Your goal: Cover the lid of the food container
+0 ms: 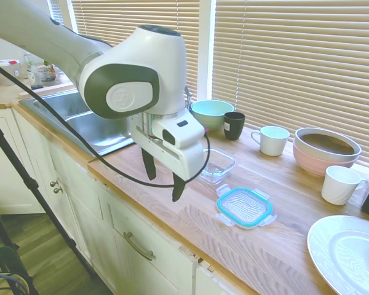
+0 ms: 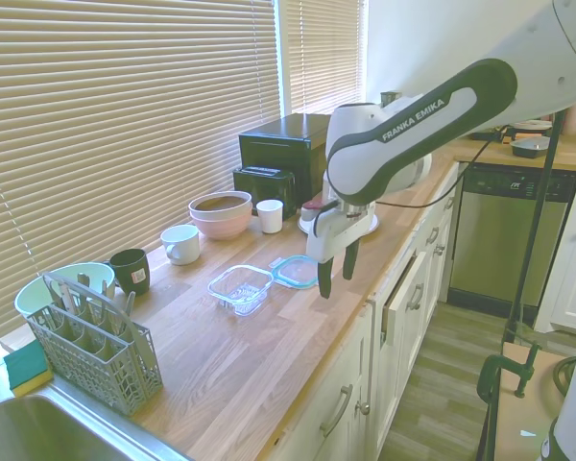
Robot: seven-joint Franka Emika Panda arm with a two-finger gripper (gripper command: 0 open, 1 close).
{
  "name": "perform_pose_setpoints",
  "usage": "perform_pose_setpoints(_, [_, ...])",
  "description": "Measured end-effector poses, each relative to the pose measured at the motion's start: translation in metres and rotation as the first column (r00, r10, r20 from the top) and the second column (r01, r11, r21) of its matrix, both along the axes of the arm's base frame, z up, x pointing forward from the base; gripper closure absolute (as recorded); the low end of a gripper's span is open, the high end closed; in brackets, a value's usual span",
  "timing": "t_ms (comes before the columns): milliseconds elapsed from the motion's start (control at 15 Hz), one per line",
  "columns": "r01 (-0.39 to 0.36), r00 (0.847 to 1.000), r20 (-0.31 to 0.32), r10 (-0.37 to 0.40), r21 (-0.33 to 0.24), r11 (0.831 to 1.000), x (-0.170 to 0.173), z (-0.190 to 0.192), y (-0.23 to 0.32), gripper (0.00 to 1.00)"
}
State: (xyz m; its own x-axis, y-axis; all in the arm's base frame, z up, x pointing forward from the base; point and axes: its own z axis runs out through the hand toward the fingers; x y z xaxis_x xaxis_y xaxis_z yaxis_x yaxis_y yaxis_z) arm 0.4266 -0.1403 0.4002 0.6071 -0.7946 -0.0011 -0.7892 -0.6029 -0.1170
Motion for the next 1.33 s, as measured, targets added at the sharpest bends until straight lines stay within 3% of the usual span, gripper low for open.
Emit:
perform_pose_setpoints(333, [0.006, 1.000, -0.015, -0.006, 0.020, 1.000, 0.022, -0.017, -0.076, 0.00])
perform_pose_setpoints(733, [0.003, 0.999, 0.033, -0.006, 0.108, 0.994, 0.047, -0.037, -0.175, 0.00])
perform_pose_setpoints(1333, [-0.042, 0.999, 0.041, 0.035, 0.192, 0.980, 0.110, -0.050, -0.222, 0.00])
